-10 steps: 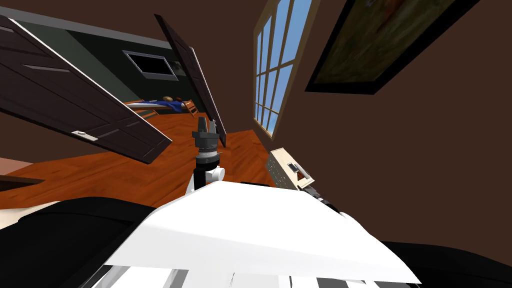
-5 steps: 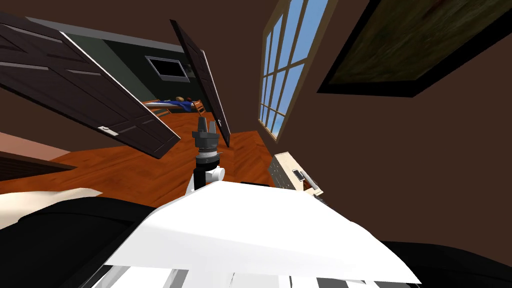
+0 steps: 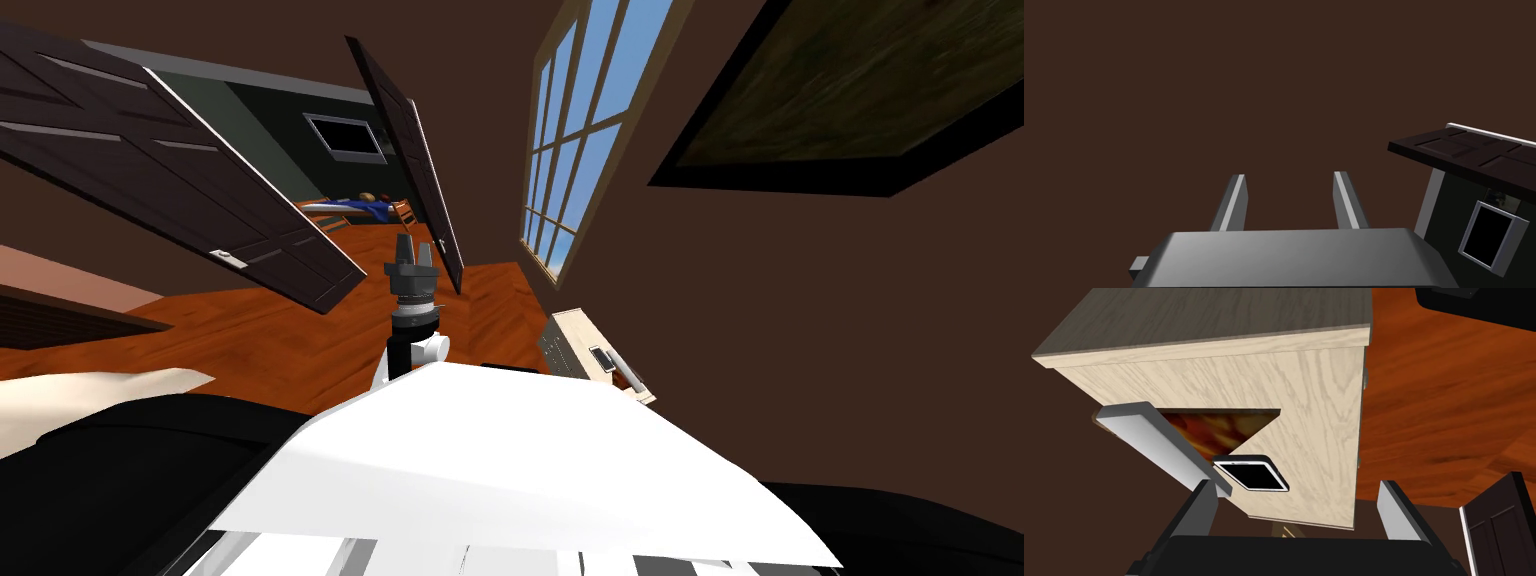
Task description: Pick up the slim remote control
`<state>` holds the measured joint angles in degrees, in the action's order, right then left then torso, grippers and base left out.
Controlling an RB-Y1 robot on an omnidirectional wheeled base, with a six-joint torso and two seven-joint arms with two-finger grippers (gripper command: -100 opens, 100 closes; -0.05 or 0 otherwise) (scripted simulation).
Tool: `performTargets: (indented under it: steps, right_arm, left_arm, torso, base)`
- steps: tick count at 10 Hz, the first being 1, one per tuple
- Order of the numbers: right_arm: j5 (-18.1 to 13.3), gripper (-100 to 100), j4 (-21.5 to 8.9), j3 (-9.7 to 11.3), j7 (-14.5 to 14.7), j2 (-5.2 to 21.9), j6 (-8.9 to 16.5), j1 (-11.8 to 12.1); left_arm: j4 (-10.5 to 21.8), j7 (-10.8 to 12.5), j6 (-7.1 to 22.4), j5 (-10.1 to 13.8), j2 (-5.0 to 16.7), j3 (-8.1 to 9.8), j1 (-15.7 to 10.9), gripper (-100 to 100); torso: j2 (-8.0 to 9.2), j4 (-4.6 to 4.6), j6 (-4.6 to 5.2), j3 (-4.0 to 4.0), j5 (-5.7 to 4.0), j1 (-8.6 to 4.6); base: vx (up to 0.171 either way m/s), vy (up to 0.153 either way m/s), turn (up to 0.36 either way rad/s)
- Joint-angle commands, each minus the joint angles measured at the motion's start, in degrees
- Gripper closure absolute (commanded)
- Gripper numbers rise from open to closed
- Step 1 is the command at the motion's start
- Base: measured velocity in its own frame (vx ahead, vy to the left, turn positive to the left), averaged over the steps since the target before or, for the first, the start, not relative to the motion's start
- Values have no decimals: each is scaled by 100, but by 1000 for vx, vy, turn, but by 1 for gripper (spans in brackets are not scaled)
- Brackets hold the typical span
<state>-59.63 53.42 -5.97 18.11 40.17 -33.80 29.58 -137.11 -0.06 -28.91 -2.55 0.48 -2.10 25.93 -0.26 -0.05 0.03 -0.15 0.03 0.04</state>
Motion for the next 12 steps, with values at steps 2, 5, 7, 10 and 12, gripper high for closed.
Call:
performTargets:
  steps: [2, 5, 7, 10, 12]
  right_arm:
    - [-148, -100, -365, -18, 104, 120, -102, -8]
    - [-401, -100, -1058, 29, 115, 329, -167, 61]
    - [-503, -100, -1313, 59, 108, 414, -196, 95]
    - [-661, -100, -1764, 132, 72, 527, -246, 160]
    - [-719, -100, -1977, 174, 45, 549, -268, 187]
  left_arm:
    - [0, 0, 0, 0, 0, 0, 0, 0]
    - [0, 0, 0, 0, 0, 0, 1, 0]
    - [0, 0, 0, 0, 0, 0, 1, 0]
    - [0, 0, 0, 0, 0, 0, 0, 0]
    - [0, 0, 0, 0, 0, 0, 1, 0]
  torso:
    - [10, 1, 2, 5, 0, 2]
    - [-48, -10, -6, -27, -2, -8]
    - [-22, -5, -1, -13, 1, -1]
    - [-4, -1, 0, -3, -3, -10]
    - [-23, -5, -1, -13, -2, -12]
  base:
    - [74, -6, 71]
    - [196, -22, 223]
    - [118, -24, 91]
    - [106, -41, 130]
    - [144, -66, 144]
